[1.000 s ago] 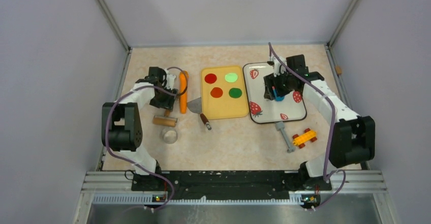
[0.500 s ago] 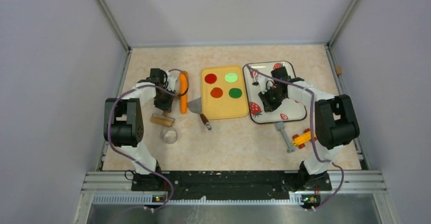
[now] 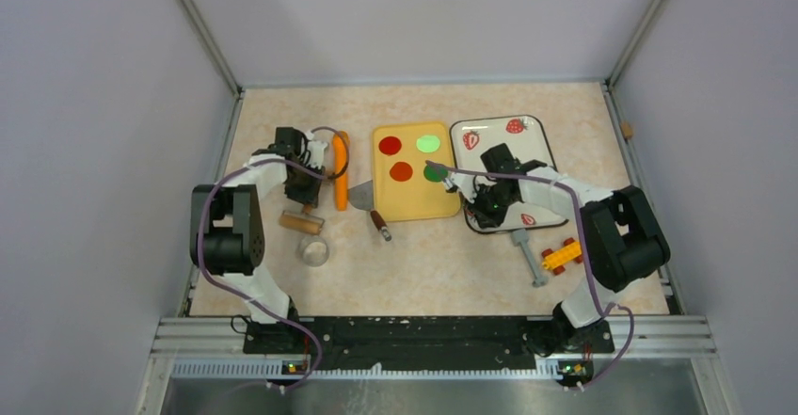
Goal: Roll out the dumpling wrappers from the dough
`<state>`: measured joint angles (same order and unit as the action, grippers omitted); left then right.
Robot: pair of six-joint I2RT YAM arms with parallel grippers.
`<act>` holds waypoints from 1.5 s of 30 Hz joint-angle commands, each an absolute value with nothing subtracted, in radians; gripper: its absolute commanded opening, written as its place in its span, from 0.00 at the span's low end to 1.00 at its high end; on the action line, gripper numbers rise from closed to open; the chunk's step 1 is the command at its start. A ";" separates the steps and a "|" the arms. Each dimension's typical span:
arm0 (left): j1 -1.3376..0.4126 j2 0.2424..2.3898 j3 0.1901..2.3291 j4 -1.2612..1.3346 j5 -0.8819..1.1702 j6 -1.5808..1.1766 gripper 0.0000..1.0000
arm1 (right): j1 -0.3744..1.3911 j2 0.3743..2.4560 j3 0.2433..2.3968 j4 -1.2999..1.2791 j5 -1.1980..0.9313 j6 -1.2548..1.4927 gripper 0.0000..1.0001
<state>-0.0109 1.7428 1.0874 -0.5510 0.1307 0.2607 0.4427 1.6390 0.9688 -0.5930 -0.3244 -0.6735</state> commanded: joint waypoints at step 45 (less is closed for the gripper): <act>-0.430 1.464 1.271 -0.372 0.572 0.510 0.00 | 0.282 1.695 1.639 -0.619 -0.843 0.185 0.74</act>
